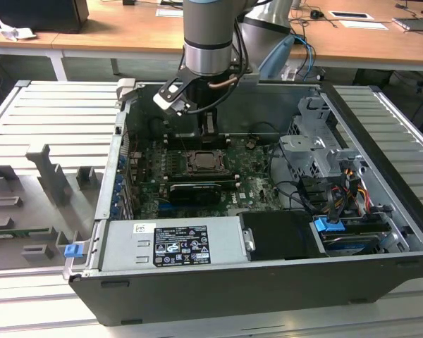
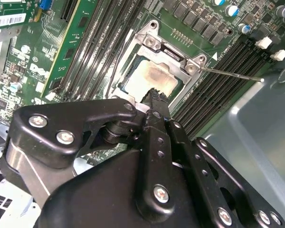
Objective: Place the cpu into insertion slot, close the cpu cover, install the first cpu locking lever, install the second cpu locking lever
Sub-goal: 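Install the first cpu locking lever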
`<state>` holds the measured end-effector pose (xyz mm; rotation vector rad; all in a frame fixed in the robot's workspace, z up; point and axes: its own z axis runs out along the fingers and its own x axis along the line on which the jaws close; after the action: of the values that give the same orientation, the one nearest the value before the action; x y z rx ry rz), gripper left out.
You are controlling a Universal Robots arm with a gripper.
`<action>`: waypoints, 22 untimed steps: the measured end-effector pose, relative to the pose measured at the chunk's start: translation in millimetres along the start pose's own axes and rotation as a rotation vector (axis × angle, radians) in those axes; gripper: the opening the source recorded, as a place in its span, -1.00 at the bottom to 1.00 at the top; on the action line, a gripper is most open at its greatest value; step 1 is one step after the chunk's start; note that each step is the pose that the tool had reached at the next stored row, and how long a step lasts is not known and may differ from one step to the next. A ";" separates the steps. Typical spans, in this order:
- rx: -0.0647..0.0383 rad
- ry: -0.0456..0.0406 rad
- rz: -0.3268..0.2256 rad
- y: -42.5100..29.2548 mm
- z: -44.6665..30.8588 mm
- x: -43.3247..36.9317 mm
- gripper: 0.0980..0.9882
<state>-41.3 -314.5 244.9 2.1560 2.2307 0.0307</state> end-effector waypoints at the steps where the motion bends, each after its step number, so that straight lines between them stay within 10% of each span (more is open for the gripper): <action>1: 0.000 -0.0001 0.000 0.0 -0.8 0.0 -0.98; 7: 0.000 0.0000 0.000 0.3 -7.3 -0.1 -0.98; 15: 0.000 -0.0001 0.000 1.5 -35.2 -0.5 -0.98; 22: -0.001 0.0033 -0.083 1.3 -35.4 -0.6 -0.98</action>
<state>-41.4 -314.6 280.3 2.0625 2.3185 0.0331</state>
